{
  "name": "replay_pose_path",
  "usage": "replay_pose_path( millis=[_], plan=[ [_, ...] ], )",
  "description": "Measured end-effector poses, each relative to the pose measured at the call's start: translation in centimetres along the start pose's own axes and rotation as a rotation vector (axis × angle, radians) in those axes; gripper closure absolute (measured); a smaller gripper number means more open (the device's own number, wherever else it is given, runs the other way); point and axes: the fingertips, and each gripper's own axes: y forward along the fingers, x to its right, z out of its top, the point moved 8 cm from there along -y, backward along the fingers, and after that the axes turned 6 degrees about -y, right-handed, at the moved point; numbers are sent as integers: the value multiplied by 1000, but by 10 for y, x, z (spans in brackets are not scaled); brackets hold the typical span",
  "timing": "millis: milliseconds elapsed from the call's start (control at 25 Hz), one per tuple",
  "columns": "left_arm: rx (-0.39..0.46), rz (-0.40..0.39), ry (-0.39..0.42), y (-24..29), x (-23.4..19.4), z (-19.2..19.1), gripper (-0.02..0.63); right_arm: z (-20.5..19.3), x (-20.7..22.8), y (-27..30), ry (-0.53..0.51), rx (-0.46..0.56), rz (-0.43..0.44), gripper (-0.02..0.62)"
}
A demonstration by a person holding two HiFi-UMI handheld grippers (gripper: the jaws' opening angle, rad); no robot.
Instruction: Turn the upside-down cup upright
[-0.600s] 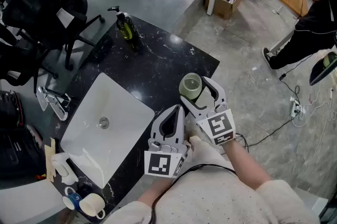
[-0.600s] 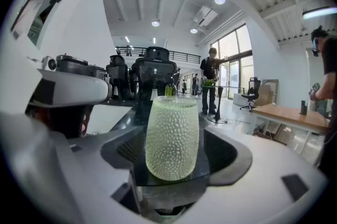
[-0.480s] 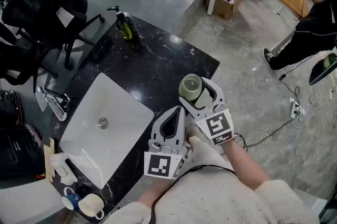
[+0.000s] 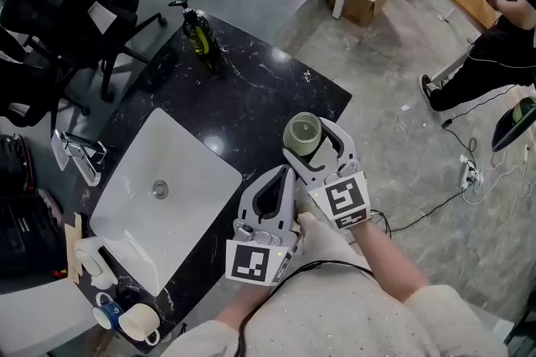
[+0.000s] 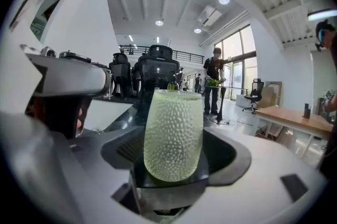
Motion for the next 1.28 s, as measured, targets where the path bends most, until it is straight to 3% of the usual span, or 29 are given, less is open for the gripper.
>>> replay_pose_path(
  millis=[440,640,880,1160,1280],
  plan=[
    [3,15,1,1,1,-2,604,-12,2,5,40,-31,15,265],
    [3,41,0,-1,-3,0,604,-9,10,1,173,-23,41,265],
    [11,94,-9,-7,-12,7,604,0,18,-5,507,-27,144,265],
    [9,139,-29,-17,-19,14,605,4,16,-4,1025,-41,397,265],
    [1,158,-45,-21,-21,14,604,4,9,-5,1180,-46,479,265]
  ],
)
